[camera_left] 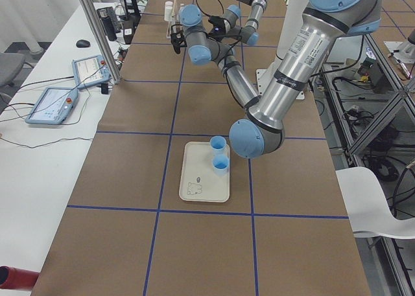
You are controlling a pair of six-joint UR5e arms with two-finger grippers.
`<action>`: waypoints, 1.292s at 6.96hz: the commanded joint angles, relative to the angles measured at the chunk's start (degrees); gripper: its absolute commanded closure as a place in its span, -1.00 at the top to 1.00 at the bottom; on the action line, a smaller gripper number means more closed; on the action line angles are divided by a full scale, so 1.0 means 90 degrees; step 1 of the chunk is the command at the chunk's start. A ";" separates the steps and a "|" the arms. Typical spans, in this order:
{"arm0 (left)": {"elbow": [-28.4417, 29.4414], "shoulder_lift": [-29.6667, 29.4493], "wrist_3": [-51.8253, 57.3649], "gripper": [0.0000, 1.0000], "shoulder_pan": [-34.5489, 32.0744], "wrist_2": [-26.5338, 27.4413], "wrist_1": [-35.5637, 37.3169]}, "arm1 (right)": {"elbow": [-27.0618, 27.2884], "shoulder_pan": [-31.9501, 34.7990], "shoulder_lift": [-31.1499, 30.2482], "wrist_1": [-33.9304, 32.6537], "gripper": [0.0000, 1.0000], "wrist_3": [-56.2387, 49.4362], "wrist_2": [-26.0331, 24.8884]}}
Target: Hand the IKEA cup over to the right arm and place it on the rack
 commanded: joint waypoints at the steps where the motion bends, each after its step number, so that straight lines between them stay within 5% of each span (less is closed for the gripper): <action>1: -0.0002 -0.0021 0.0007 -1.00 0.0002 0.0001 -0.0001 | 0.0083 0.0000 -0.0004 0.0002 0.04 -0.0074 -0.0043; 2: -0.0002 -0.0060 0.0007 -1.00 0.0002 0.0001 -0.0011 | 0.0083 0.0000 -0.0004 0.0002 -0.12 -0.0083 -0.0043; 4: -0.0021 -0.0148 0.0036 0.99 -0.0008 -0.0008 -0.0050 | 0.0083 0.0010 -0.0013 -0.0008 -0.20 -0.0093 -0.0043; 7: -0.0070 -0.0100 0.0046 1.00 -0.0134 0.0011 -0.0128 | 0.0073 0.0117 -0.0091 -0.0135 -0.39 -0.0074 -0.0024; 9: -0.0070 0.0103 0.0307 1.00 -0.0310 0.0011 -0.0128 | 0.0442 0.0311 -0.0101 -0.1028 -0.39 -0.0006 -0.0024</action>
